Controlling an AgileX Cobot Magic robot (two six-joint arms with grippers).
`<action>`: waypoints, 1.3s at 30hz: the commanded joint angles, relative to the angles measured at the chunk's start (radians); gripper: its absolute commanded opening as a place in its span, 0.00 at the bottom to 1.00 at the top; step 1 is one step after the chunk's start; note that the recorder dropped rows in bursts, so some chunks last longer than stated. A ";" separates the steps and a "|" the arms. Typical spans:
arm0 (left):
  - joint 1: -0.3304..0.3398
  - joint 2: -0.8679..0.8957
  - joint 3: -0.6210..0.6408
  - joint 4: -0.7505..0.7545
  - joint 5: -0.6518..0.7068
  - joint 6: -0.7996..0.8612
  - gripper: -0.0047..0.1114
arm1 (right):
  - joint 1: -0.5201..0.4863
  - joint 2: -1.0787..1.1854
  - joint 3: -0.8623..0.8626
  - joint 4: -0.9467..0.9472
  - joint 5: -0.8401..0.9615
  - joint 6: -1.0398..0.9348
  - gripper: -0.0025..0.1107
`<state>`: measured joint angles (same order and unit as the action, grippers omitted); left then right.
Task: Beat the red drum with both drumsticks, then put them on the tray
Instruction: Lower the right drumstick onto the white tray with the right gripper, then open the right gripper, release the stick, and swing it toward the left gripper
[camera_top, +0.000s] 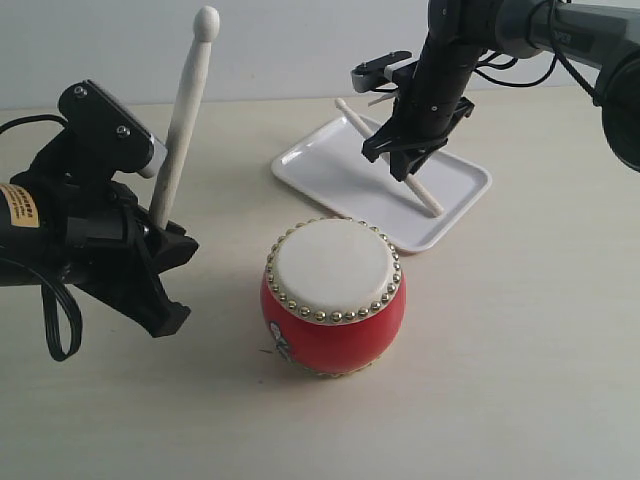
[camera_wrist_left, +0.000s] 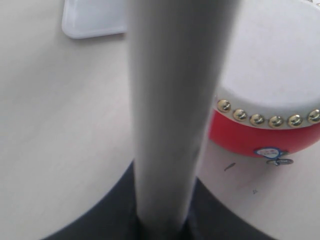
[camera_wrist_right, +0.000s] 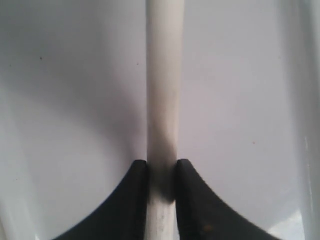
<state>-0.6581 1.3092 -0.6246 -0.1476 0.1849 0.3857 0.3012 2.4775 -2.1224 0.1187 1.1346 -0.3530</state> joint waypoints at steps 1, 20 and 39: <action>0.002 -0.009 0.001 -0.014 -0.009 -0.002 0.04 | 0.000 0.017 0.001 0.001 0.021 0.008 0.15; 0.002 -0.009 0.001 -0.014 -0.009 -0.004 0.04 | 0.000 0.021 0.001 0.018 0.014 0.008 0.42; 0.043 -0.009 0.001 -0.180 -0.097 -0.031 0.04 | -0.139 -0.353 0.387 0.535 -0.089 -0.261 0.31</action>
<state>-0.6239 1.3092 -0.6246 -0.2864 0.1128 0.3645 0.1805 2.1943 -1.8434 0.5560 1.1138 -0.5183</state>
